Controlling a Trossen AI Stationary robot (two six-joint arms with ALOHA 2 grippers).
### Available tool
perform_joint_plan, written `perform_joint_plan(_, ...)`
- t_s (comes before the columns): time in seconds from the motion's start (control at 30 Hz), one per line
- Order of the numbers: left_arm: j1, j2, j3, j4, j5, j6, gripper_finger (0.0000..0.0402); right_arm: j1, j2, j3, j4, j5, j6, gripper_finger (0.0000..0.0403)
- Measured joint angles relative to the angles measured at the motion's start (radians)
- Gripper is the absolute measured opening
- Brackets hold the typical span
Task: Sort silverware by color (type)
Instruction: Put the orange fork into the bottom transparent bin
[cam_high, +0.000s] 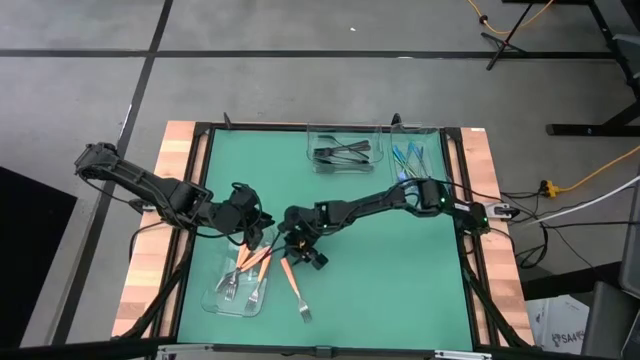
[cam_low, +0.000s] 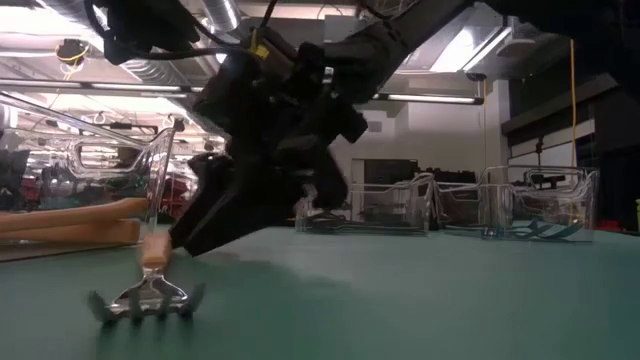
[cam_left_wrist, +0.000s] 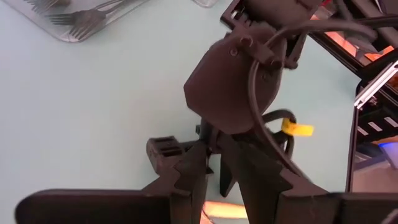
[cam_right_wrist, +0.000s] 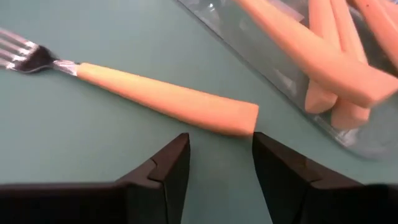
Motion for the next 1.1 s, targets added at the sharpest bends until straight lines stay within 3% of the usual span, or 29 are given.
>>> perform_joint_plan(0.43, -0.005, 0.001, 0.0, 0.067, 0.008, 0.031, 0.008, -0.03, -0.191, -0.002, -0.406, 0.058, -0.028, 0.0167)
perform_joint_plan(0.83, -0.04, 0.004, 0.0, 0.289, 0.01, 0.325, 0.008, -0.024, -0.439, -0.001, -0.719, 0.087, 0.095, 0.0167)
perform_joint_plan(1.1, -0.052, 0.033, 0.0, 0.501, 0.074, 0.543, 0.008, 0.049, -0.581, -0.001, -0.922, 0.264, 0.228, 0.0167)
